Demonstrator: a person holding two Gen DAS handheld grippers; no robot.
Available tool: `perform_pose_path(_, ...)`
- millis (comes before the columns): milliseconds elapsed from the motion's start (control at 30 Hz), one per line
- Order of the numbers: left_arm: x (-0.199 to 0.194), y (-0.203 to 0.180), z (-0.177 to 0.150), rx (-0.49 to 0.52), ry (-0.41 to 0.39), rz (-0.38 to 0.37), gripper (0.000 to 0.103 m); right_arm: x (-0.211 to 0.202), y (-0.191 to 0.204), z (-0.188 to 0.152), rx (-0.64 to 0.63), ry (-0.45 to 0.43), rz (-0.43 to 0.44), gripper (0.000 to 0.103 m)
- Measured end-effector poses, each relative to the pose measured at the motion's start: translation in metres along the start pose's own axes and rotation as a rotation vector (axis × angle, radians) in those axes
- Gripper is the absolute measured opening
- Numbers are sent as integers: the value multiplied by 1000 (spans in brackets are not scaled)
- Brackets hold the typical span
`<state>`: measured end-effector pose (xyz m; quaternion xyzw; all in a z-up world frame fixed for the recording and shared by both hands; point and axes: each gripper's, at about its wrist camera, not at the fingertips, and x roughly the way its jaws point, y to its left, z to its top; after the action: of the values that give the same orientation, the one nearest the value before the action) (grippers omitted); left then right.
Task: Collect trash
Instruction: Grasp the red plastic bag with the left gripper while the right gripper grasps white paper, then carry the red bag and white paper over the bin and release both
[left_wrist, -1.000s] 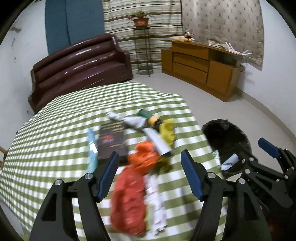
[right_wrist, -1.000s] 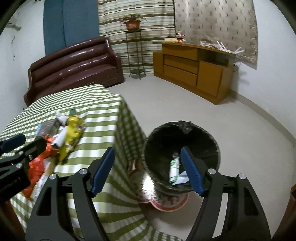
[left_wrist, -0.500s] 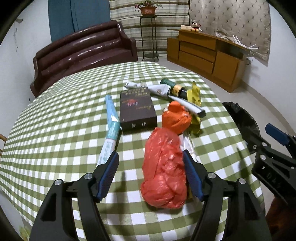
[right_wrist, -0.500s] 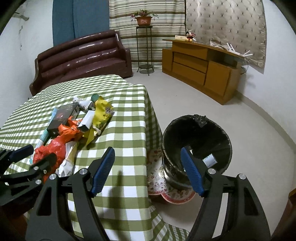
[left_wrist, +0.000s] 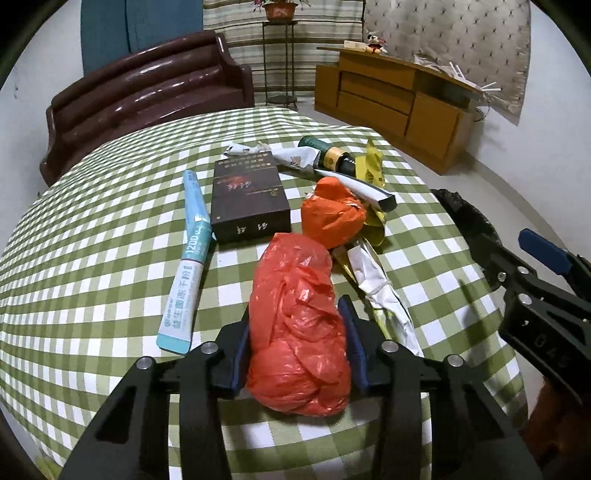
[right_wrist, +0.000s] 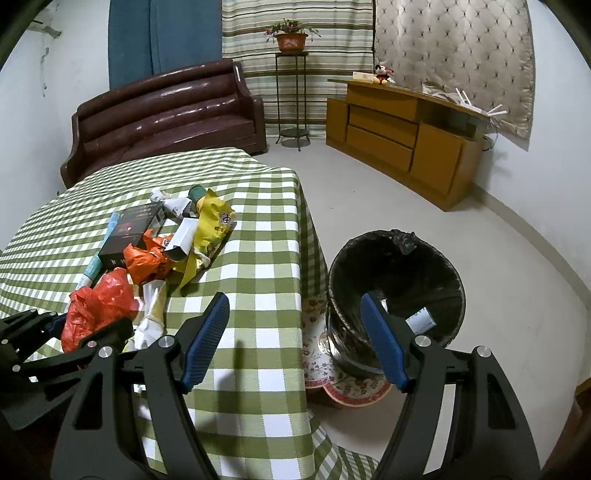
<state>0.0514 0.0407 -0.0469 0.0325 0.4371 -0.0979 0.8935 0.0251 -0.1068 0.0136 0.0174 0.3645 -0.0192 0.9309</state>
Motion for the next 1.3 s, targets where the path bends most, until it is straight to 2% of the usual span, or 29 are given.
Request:
perform_pose_path(333,-27,10,-5,2,-37,-5,42,-5,20,1,-31,6,46,72)
perform_pose_path(433,-34,21,-8,-12,-48,19,42,-6,29,0,-50,12,64,70)
perform_pose_path(667,-42,51,-12,-45,-69,97,42,-2,58,-5,-101,61,122,57)
perform_pose_path(1000,-48,80,-14,-78,-96,159,42,6,89,-7,-164,107,133,55)
perform_pose_path(1100,-47,86,-17,-91,-90,166,42,10,91,-9,-175,130,125,47)
perform_pose_path(1233,-44,91,-19,-100,-84,166,42,12,94,-12,-192,140,118,30)
perform_pose_path(1267,-44,92,-19,-102,-83,165,42,12,94,-13,-193,142,120,22)
perform_pose_path(1300,-45,93,-19,-105,-84,164,42,12,93,-13,-192,142,125,20)
